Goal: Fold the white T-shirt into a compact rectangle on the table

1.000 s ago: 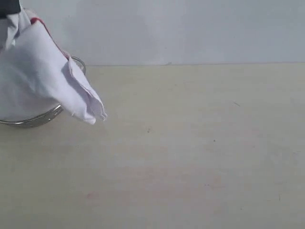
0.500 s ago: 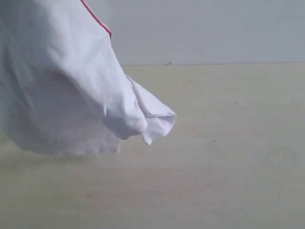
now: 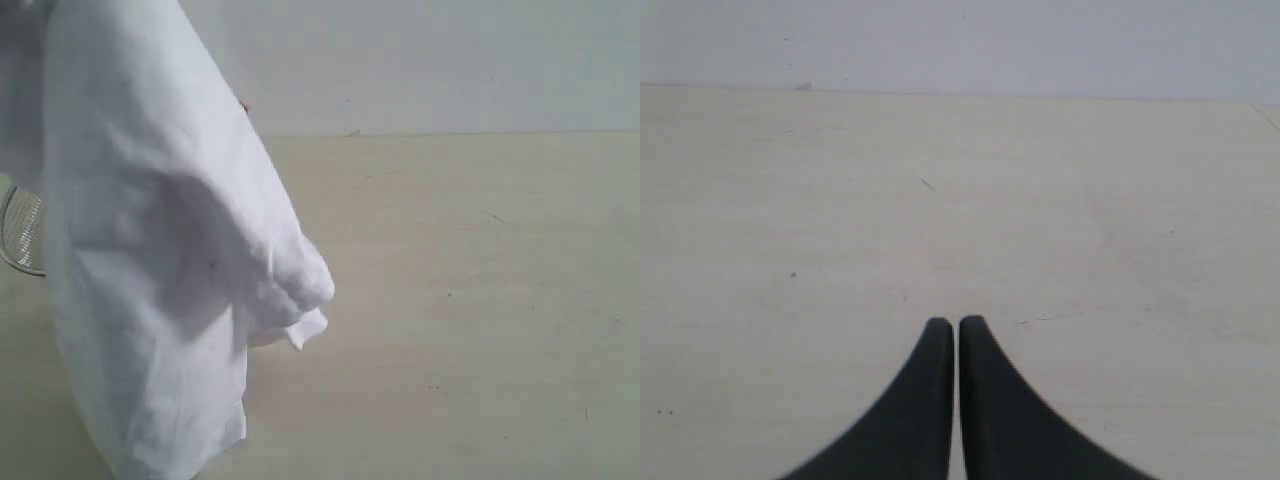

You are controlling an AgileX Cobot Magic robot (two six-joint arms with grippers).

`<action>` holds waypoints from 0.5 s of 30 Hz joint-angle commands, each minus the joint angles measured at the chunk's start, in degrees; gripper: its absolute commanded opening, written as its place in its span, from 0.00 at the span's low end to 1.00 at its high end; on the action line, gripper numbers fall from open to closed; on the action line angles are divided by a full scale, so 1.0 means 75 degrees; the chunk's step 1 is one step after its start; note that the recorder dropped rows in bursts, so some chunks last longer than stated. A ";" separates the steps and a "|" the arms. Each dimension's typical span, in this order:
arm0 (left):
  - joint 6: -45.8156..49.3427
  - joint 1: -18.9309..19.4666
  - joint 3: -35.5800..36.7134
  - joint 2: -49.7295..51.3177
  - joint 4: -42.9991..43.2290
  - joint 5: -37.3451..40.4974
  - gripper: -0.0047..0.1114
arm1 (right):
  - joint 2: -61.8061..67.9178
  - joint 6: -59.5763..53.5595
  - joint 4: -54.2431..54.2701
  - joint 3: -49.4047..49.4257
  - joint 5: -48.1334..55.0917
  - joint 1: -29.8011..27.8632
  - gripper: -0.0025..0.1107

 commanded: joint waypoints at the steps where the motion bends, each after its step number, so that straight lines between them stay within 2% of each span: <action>1: 0.0376 -0.0429 0.0250 0.0115 -0.0137 0.0027 0.08 | -0.0048 0.0000 -0.0015 -0.0003 -0.0062 -0.0050 0.02; 6: 0.0432 -0.0698 0.0250 0.0115 -0.0462 0.0027 0.08 | -0.0048 0.0000 -0.0015 -0.0003 -0.0062 -0.0050 0.02; 15: 0.0456 -0.0715 0.0264 -0.0022 -0.0425 0.0027 0.08 | -0.0048 0.0000 -0.0015 -0.0003 -0.0062 -0.0050 0.02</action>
